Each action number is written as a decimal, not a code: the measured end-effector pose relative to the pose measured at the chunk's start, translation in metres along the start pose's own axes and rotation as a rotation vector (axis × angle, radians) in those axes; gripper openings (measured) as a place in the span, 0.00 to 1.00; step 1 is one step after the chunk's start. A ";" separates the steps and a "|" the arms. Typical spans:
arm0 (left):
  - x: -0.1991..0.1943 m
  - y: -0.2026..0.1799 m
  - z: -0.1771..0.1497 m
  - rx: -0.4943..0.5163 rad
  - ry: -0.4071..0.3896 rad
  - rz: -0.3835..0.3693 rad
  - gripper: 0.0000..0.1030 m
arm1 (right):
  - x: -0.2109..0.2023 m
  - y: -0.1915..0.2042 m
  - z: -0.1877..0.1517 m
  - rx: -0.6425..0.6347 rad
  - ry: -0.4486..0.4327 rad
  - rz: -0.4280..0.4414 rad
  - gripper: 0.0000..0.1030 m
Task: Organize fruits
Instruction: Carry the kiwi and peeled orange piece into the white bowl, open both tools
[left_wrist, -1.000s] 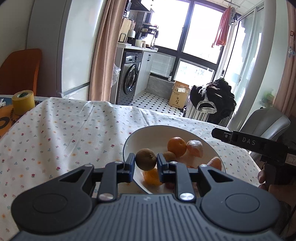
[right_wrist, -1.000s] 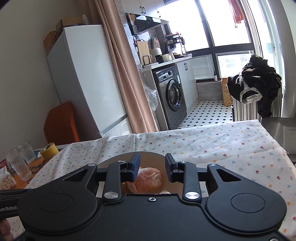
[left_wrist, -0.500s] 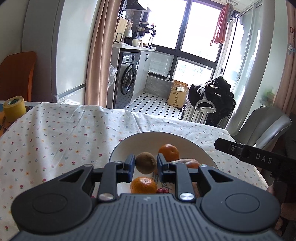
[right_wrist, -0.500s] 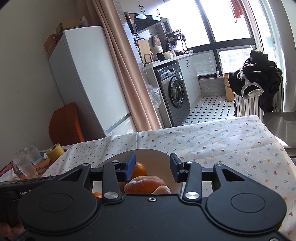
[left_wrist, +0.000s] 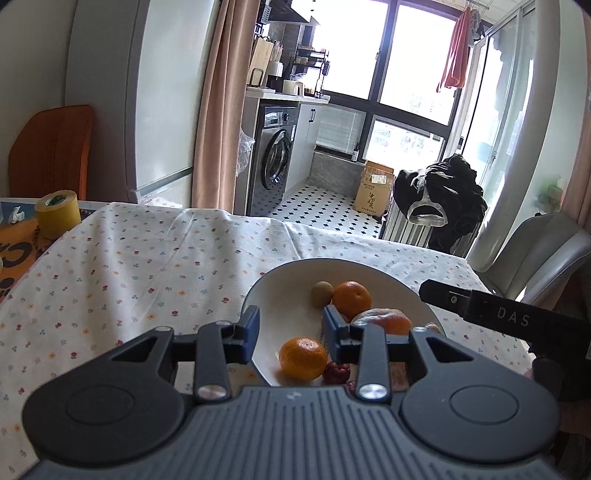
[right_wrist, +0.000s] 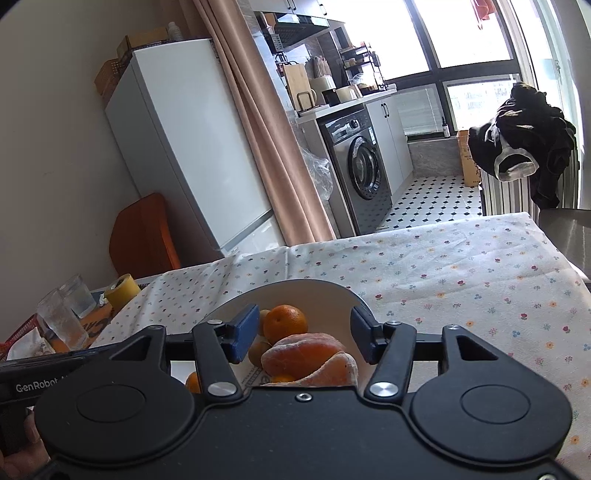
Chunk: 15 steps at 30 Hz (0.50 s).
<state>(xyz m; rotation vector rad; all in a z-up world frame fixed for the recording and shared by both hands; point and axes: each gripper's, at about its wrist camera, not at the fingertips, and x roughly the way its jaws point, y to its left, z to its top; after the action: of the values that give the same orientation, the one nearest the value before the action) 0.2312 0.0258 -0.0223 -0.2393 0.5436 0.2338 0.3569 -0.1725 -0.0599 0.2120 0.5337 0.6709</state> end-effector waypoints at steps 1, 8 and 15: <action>-0.005 0.002 -0.001 -0.006 -0.008 -0.002 0.43 | -0.002 0.002 -0.001 -0.013 0.004 0.014 0.54; -0.022 0.005 -0.010 -0.031 -0.003 0.005 0.58 | -0.018 0.021 -0.018 -0.074 0.036 0.033 0.61; -0.042 0.010 -0.017 -0.051 -0.010 0.011 0.78 | -0.036 0.034 -0.023 -0.093 0.050 0.017 0.73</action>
<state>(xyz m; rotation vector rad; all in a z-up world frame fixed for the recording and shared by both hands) 0.1858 0.0240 -0.0154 -0.2843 0.5296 0.2591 0.3031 -0.1693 -0.0531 0.1129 0.5478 0.7178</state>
